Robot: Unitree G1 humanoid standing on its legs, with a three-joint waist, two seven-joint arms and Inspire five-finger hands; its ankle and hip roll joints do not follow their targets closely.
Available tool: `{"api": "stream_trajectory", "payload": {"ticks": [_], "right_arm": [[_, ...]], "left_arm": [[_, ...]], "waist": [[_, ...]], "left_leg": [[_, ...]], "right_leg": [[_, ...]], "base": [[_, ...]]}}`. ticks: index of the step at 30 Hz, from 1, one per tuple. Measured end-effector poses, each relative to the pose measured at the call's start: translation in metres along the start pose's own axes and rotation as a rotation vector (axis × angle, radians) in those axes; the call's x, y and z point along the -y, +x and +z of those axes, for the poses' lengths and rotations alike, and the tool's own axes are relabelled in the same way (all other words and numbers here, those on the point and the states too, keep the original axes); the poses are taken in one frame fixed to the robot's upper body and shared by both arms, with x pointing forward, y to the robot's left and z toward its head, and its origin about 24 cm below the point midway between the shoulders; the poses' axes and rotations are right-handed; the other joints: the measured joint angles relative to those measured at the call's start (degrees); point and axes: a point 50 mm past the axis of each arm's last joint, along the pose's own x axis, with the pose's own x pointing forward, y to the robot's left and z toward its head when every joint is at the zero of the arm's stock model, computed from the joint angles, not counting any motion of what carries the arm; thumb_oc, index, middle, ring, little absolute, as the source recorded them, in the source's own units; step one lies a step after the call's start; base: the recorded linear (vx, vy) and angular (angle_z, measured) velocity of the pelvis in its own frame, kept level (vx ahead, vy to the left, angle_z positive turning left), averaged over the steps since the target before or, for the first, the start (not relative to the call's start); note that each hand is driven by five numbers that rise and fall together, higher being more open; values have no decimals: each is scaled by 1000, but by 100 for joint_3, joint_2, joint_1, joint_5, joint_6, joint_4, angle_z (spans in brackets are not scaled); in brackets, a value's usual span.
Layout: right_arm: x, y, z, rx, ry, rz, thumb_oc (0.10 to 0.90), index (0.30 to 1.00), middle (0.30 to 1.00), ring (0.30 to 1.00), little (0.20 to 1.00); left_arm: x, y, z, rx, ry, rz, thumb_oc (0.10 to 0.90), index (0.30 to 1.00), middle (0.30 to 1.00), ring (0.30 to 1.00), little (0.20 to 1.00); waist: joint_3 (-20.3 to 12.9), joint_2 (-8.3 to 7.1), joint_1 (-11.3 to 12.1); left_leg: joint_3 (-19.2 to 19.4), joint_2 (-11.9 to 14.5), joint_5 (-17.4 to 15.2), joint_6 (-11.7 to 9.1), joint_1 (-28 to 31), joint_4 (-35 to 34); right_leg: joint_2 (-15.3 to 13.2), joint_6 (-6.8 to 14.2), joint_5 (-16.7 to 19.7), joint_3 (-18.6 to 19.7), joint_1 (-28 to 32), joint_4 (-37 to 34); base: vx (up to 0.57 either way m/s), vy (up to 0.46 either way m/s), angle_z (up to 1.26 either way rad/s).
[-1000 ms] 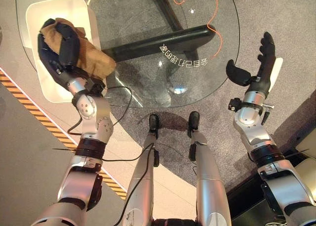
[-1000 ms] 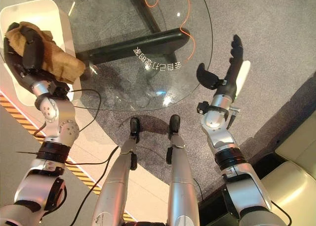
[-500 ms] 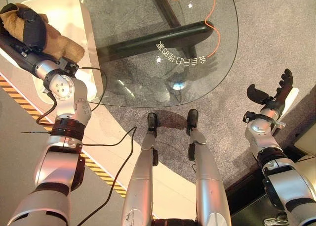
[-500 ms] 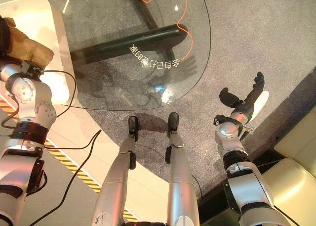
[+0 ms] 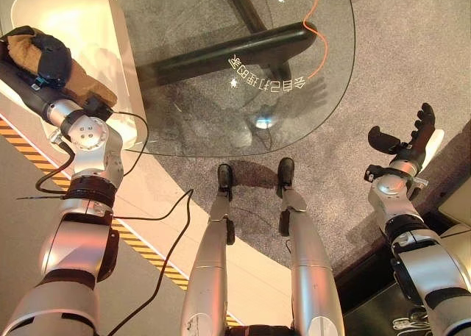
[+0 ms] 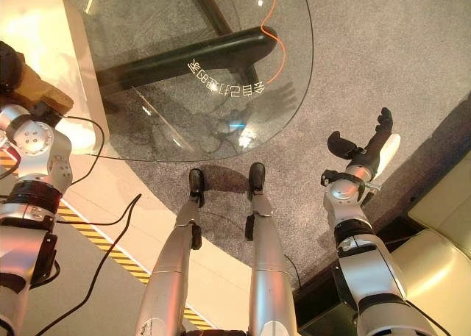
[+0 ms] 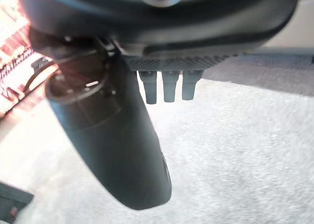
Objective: Wipe the table with a cloth and put it in the basket.
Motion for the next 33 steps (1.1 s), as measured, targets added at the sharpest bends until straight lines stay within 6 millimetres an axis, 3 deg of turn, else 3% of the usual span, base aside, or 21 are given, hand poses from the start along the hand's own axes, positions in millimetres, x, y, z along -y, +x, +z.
{"api": "stream_trajectory", "payload": {"ticks": [10, 19, 33], "right_arm": [[7, -3, -16, -55, -55, -2, 800, 900, 900, 900, 900], [5, -3, -15, -47, -56, 6, 800, 900, 900, 900, 900], [4, -2, -12, -39, -50, 22, 800, 900, 900, 900, 900]], "left_arm": [[9, 3, 0, 17, 178, -50, 100, 300, 300, 300, 200], [0, 10, -7, -3, 362, -46, 100, 300, 300, 300, 200], [-7, 16, -12, -45, 479, -69, 100, 300, 300, 300, 200]], "waist": [[1, -24, -29], [-1, -92, -39], [0, -177, -39]], "left_leg": [[-45, 10, -19, -7, -73, 107], [-91, 18, -41, -16, -147, 196], [-96, 15, -65, -16, -284, 287]], "right_leg": [[10, -3, 8, -24, -3, 9], [24, -7, 13, -31, -22, 9], [23, -7, 15, -28, -140, 58]], "base": [[3, -1, 0], [0, 0, 0], [0, 0, 0]]}}
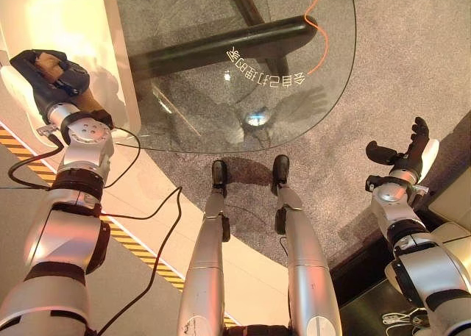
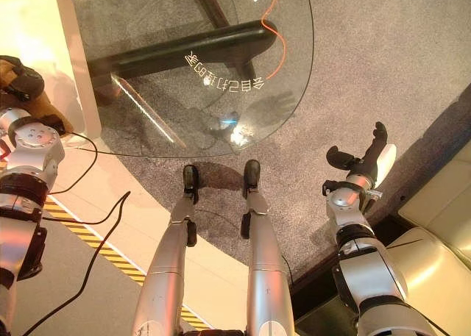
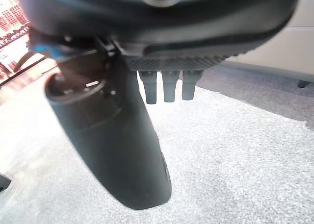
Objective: Wipe the table with a cloth and put it in the basket.
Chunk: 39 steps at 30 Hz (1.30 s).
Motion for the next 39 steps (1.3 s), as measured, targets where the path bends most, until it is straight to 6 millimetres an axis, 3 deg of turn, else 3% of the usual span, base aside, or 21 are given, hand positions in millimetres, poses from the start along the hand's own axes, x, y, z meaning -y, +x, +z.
{"api": "stream_trajectory", "payload": {"ticks": [19, 20, 21, 22, 23, 39], "right_arm": [[-1, 1, 3, 7, 6, 1, 800, 900, 900, 900, 900], [-1, 1, 2, 6, 6, 1, 800, 900, 900, 900, 900], [-1, 1, 2, 7, 6, 1, 800, 900, 900, 900, 900], [-1, 1, 2, 7, 6, 0, 800, 900, 900, 900, 900], [-1, 1, 2, 7, 6, 1, 800, 900, 900, 900, 900], [-1, 1, 4, 11, 10, 1, 800, 900, 900, 900, 900]], "left_arm": [[1, 1, 2, 4, -4, -26, 100, 300, 300, 300, 200], [1, 1, 2, 4, -4, -26, 295, 467, 467, 467, 395], [1, 1, 2, 4, -4, -26, 383, 542, 542, 542, 483], [1, 1, 2, 4, -4, -26, 682, 799, 799, 799, 782], [1, 1, 2, 3, -3, -26, 800, 900, 900, 900, 900], [-10, 14, 20, 34, -11, 18, 800, 900, 900, 900, 900]], "waist": [[0, -5, -23], [0, -5, -23], [0, -5, -24], [0, -5, -24], [0, -5, -25], [-1, -7, -16]], "left_leg": [[-2, 1, -1, 0, -9, 18], [-2, 1, -1, 0, -9, 18], [-2, 2, -1, 0, -9, 18], [-2, 2, -1, 0, -9, 18], [-2, 2, -1, 0, -9, 18], [0, 4, 0, 0, -9, 29]], "right_leg": [[2, 1, 8, 2, -1, 2], [2, 1, 8, 2, -1, 2], [3, 1, 8, 2, -1, 2], [3, 1, 8, 1, -1, 2], [3, 1, 8, 1, -1, 2], [3, 7, 28, 4, 0, 1]], "base": [[0, 0, 0], [0, 0, 0], [0, 0, 0], [0, 0, 0], [0, 0, 0], [0, 0, 0]]}}
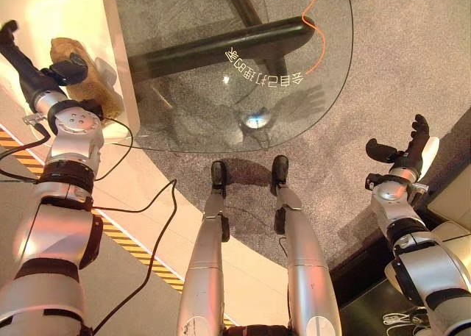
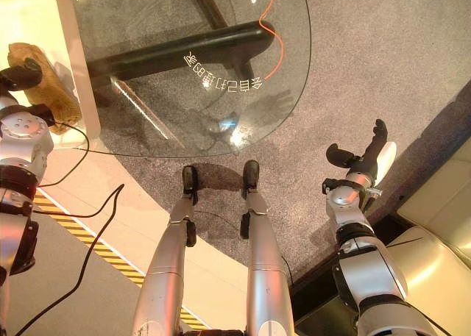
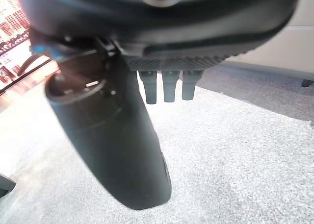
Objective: Wipe the table with a cloth and put it in the basket.
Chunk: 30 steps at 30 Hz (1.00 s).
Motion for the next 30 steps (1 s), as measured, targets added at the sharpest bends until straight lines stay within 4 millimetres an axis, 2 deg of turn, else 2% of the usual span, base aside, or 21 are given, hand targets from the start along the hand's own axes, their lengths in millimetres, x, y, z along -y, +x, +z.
{"api": "stream_trajectory", "payload": {"ticks": [13, 16, 22, 24, 27, 29, 30], "right_arm": [[0, -1, -1, -2, -2, 5, 800, 900, 900, 900, 900], [1, -2, -6, -12, -11, 20, 800, 900, 900, 900, 900], [2, -9, -25, -67, -48, 92, 800, 900, 900, 900, 900], [2, -22, -52, -173, -99, 175, 800, 900, 900, 900, 900], [4, -37, -78, -272, -133, 229, 800, 900, 900, 900, 900], [11, -50, -98, -350, -130, 257, 800, 900, 900, 900, 900], [20, -59, -113, -399, -150, 261, 800, 900, 900, 900, 900]], "left_arm": [[0, 0, 1, 2, -3, 2, 800, 900, 900, 900, 900], [0, -1, -1, 0, -1, 1, 800, 900, 900, 900, 900], [-5, -3, -5, -13, -135, -2, 800, 900, 900, 900, 900], [-12, -10, -21, -30, -201, -38, 800, 900, 900, 900, 900], [-25, -16, -49, -100, -234, -59, 800, 900, 900, 900, 900], [-47, -25, -80, -171, -272, -56, 800, 900, 900, 900, 900], [-57, -31, -98, -211, -251, -69, 800, 900, 900, 900, 900]], "waist": [[0, -3, -17], [0, -5, -15], [-2, -23, -14], [-7, -53, 22], [-20, -58, 56], [-44, -53, 86], [-200, -39, 165]], "left_leg": [[0, 1, 0, 0, 40, 68], [-1, 4, -3, 2, 200, 70], [8, 15, -33, 17, 753, -19], [30, 34, -40, 6, 1400, -294], [52, 52, -14, 24, 2063, -630], [64, 75, -14, 9, 2655, -970], [78, 85, -14, 9, 2855, -1132]], "right_leg": [[7, 1, 34, 4, 72, 3], [10, 3, 35, 6, 240, -18], [29, 46, 65, 18, 834, -218], [39, 101, 49, 15, 1480, -493], [52, 131, 92, -2, 2132, -832], [44, 164, 132, -8, 2730, -1199], [52, 166, 133, -19, 2916, -1350]], "base": [[-11, -15, 0], [-33, -29, 0], [-28, -56, -2], [22, -72, -4], [66, -50, -4], [96, -38, -6], [108, -31, -5]]}}
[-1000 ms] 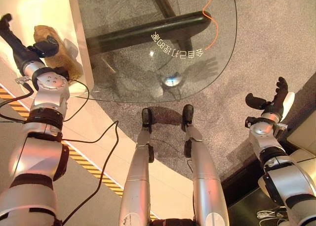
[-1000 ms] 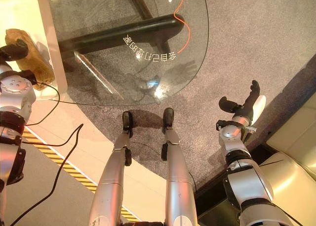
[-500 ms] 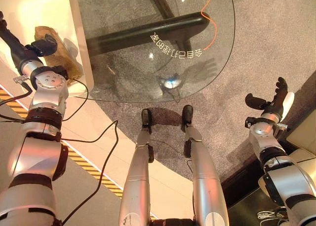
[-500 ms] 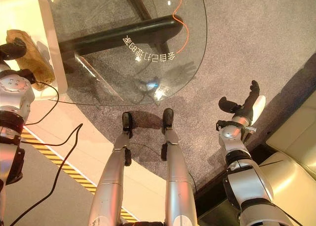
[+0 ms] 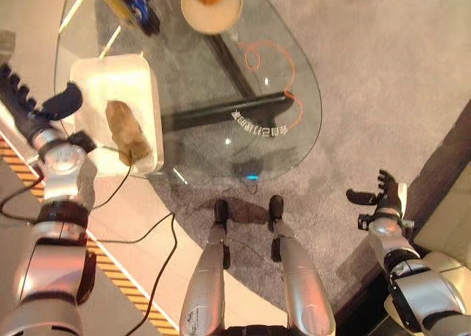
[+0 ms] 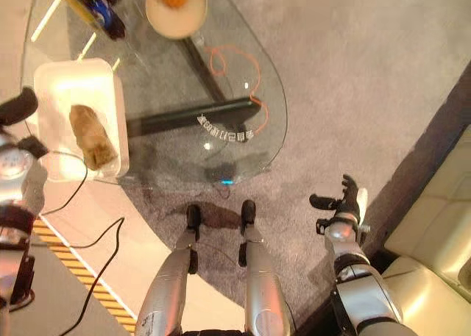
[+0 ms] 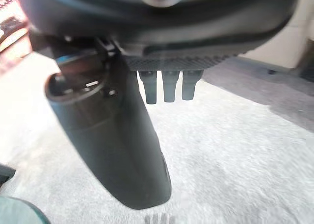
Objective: Wipe the table with a cloth and put it in the basket.
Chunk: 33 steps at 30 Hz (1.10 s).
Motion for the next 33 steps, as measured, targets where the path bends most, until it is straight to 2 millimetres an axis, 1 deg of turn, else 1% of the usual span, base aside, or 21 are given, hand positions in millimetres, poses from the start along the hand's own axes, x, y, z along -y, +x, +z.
{"api": "stream_trajectory", "payload": {"ticks": [1, 3, 4, 5, 6, 8, 9, 10, 12, 13, 14, 16, 17, 18, 21, 22, 24, 25, 28, 31, 33], "right_arm": [[3, -2, -8, -25, -1, -1, 800, 900, 900, 900, 900], [11, -8, -33, -112, 4, 6, 800, 900, 900, 900, 900], [17, -15, -53, -163, -6, 5, 800, 900, 900, 900, 900], [20, -19, -61, -186, -9, 6, 800, 900, 900, 900, 900], [26, -25, -76, -228, -15, 5, 800, 900, 900, 900, 900], [31, -32, -92, -279, -10, 18, 800, 900, 900, 900, 900], [31, -37, -100, -305, -12, 25, 800, 900, 900, 900, 900], [31, -42, -109, -333, -20, 37, 800, 900, 900, 900, 900], [27, -52, -123, -378, -66, 81, 800, 900, 900, 900, 900], [25, -54, -126, -388, -73, 92, 800, 900, 900, 900, 900], [19, -60, -132, -414, -88, 115, 800, 900, 900, 900, 900], [12, -70, -143, -458, -95, 144, 800, 900, 900, 900, 900], [8, -83, -158, -515, -123, 189, 800, 900, 900, 900, 900], [7, -86, -161, -528, -128, 200, 800, 900, 900, 900, 900], [8, -108, -185, -652, -176, 242, 800, 900, 900, 900, 900], [11, -119, -196, -711, -223, 269, 800, 900, 900, 900, 900], [12, -131, -207, -777, -270, 302, 800, 900, 900, 900, 900], [12, -136, -211, -805, -287, 325, 800, 900, 900, 900, 900], [11, -146, -219, -846, -358, 393, 800, 900, 900, 900, 900], [10, -147, -220, -854, -393, 420, 800, 900, 900, 900, 900], [10, -147, -219, -852, -403, 425, 800, 900, 900, 900, 900]], "left_arm": [[-6, -2, -6, -16, 7, -3, 800, 900, 900, 900, 900], [-27, -9, -29, -84, 6, -16, 800, 900, 900, 900, 900], [-36, -20, -49, -141, 27, -40, 800, 900, 900, 900, 900], [-39, -26, -59, -171, 38, -55, 800, 900, 900, 900, 900], [-45, -38, -76, -224, 52, -82, 800, 900, 900, 900, 900], [-54, -65, -111, -346, 91, -146, 800, 900, 900, 900, 900], [-59, -79, -126, -405, 111, -170, 800, 900, 900, 900, 900], [-64, -97, -144, -479, 126, -190, 800, 900, 900, 900, 900], [-76, -126, -171, -614, 185, -226, 800, 900, 900, 900, 900], [-80, -132, -177, -647, 200, -227, 800, 900, 900, 900, 900], [-94, -147, -188, -712, 245, -226, 800, 900, 900, 900, 900], [-104, -165, -202, -802, 308, -235, 800, 900, 900, 900, 900], [-120, -191, -215, -913, 396, -272, 800, 900, 900, 900, 900], [-124, -198, -219, -944, 422, -284, 800, 900, 900, 900, 900], [-146, -243, -234, -1127, 518, -346, 800, 900, 900, 900, 900], [-153, -265, -239, -1212, 571, -403, 800, 900, 900, 900, 900], [-157, -284, -243, -1300, 642, -494, 800, 900, 900, 900, 900], [-158, -290, -244, -1331, 669, -532, 800, 900, 900, 900, 900], [-159, -292, -245, -1356, 707, -560, 800, 900, 900, 900, 900], [-159, -292, -245, -1358, 722, -571, 800, 900, 900, 900, 900], [-153, -289, -245, -1341, 718, -584, 800, 900, 900, 900, 900]], "waist": [[-57, 7, 34], [-65, 14, 103], [-221, 36, 131], [-404, 42, 167], [-674, 49, 231], [-763, 59, 271], [-919, 42, 277], [-1155, 54, 297], [-1457, 30, 330], [-1548, 18, 335], [-1729, -8, 341], [-1938, -27, 337], [-2206, -55, 337], [-2261, -60, 342], [-2562, -65, 338], [-2627, -67, 336], [-2635, -75, 323], [-2640, -83, 314], [-2650, -81, 260], [-2708, -7, 153], [-2753, 55, 117]], "left_leg": [[0, 5, 1, 1, 76, -65], [-6, 9, 75, 42, 571, -307], [-15, 8, 75, 41, 817, -459], [-19, 9, 75, 41, 830, -527], [-20, 6, 84, 48, 887, -637], [-27, -45, 88, 52, 1405, -793], [-32, -77, 67, 33, 1489, -794], [-62, -90, -8, 64, 1576, -795], [-106, -116, -70, 75, 1793, -796], [-110, -117, -89, 83, 1828, -796], [-113, -111, -139, 103, 1875, -798], [-115, -118, -175, 105, 2018, -798], [-113, -118, -221, 129, 2073, -805], [-113, -119, -227, 135, 2091, -806], [-112, -121, -276, 132, 2103, -816], [-111, -120, -276, 134, 2113, -819], [-105, -113, -280, 139, 2124, -834], [-93, -102, -298, 165, 2125, -836], [-79, -80, -295, 171, 2143, -837], [-38, -66, -300, 178, 2210, -838], [-11, -54, -302, 182, 2217, -838]], "right_leg": [[2, 3, 3, 1, 87, -76], [10, -33, 88, -82, 612, -332], [-3, -21, 83, -144, 898, -524], [-7, -15, 81, -158, 920, -601], [-14, 15, 107, -165, 1011, -749], [-64, 63, 140, -208, 1650, -1102], [-74, 83, 127, -275, 1805, -1196], [-85, 137, 77, -303, 1898, -1198], [-103, 188, 7, -307, 2138, -1199], [-105, 195, -15, -311, 2174, -1199], [-102, 204, -54, -313, 2226, -1203], [-104, 210, -92, -315, 2370, -1225], [-106, 205, -131, -315, 2419, -1231], [-107, 204, -148, -316, 2438, -1231], [-113, 211, -166, -318, 2453, -1230], [-136, 204, -160, -322, 2464, -1231], [-149, 191, -154, -350, 2500, -1219], [-144, 158, -175, -356, 2499, -1218], [-125, 153, -172, -356, 2506, -1216], [-114, 151, -172, -325, 2561, -1230], [-103, 145, -167, -306, 2554, -1231]], "base": [[135, -28, 2], [142, -23, 12], [146, -8, 16], [166, -3, 16], [168, -7, 12], [210, -20, 17], [189, -21, 20], [157, -19, 16], [147, -24, 11], [144, -30, 7], [123, -27, 3], [57, -18, 1], [32, -12, 0], [0, 0, 0], [12, 5, 0], [32, 15, 0], [0, 0, 0], [0, 0, 0], [0, 0, 0], [6, 12, -7], [-6, 10, -8]]}}
